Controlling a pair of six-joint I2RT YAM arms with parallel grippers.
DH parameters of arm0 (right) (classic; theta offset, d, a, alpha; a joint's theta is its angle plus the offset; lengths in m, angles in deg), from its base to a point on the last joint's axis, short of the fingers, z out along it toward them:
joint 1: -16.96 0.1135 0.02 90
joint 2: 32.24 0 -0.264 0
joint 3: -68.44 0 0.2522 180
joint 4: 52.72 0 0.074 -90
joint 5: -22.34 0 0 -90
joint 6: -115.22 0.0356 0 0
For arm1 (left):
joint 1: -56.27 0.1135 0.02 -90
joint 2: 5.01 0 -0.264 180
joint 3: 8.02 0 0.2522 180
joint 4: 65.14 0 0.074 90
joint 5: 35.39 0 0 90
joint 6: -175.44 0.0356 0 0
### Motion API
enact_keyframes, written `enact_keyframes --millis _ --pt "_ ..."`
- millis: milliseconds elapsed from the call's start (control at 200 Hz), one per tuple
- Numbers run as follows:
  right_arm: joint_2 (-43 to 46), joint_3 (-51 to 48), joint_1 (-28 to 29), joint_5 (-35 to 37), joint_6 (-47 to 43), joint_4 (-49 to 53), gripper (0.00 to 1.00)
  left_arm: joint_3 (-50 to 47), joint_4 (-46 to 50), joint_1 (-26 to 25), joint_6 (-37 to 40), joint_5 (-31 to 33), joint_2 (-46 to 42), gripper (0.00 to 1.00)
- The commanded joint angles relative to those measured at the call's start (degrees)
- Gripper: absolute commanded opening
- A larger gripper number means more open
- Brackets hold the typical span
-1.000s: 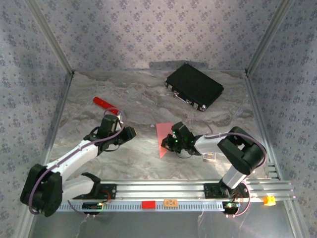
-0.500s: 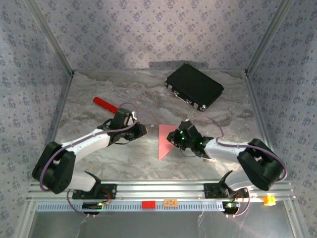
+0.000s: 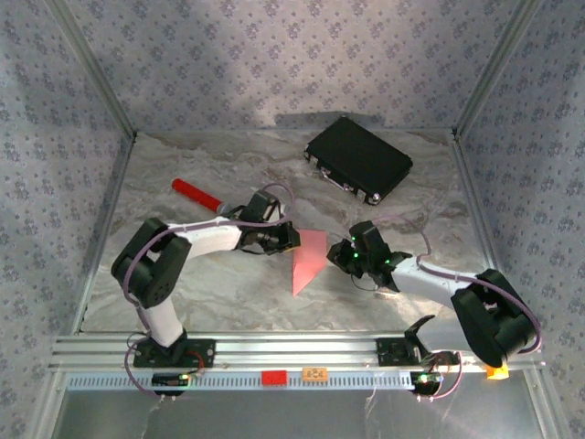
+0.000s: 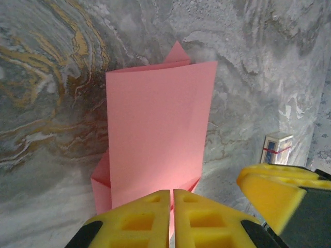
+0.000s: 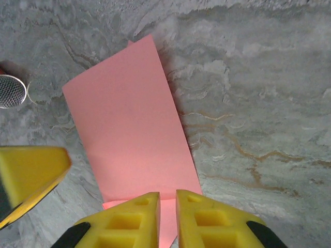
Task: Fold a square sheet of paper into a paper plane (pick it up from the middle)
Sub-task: Turn over the paper at the center of the table, then fold the wing for the fifth time at the center of the table.
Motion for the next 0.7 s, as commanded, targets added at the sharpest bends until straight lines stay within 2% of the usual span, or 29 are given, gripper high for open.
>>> enact_keyframes --millis 0,40,270,695 --pt "-0.39 -0.35 -0.53 -2.52 -2.07 0.62 0.19 2.30 -0.30 -0.24 0.46 -1.91 2.46 0.08" --pt "-0.76 -0.42 -0.65 -3.08 -2.02 0.28 0.23 2.43 0.32 -0.19 0.56 -1.32 3.18 0.07" --pt "-3.39 -0.39 -1.15 -6.70 -1.95 -2.54 0.30 -1.00 -1.45 0.59 0.08 -0.66 4.14 0.07" --pt "-7.23 -0.16 -2.14 -9.99 -1.02 -5.75 0.37 -7.17 -8.87 2.10 -2.25 -2.27 6.28 0.06"
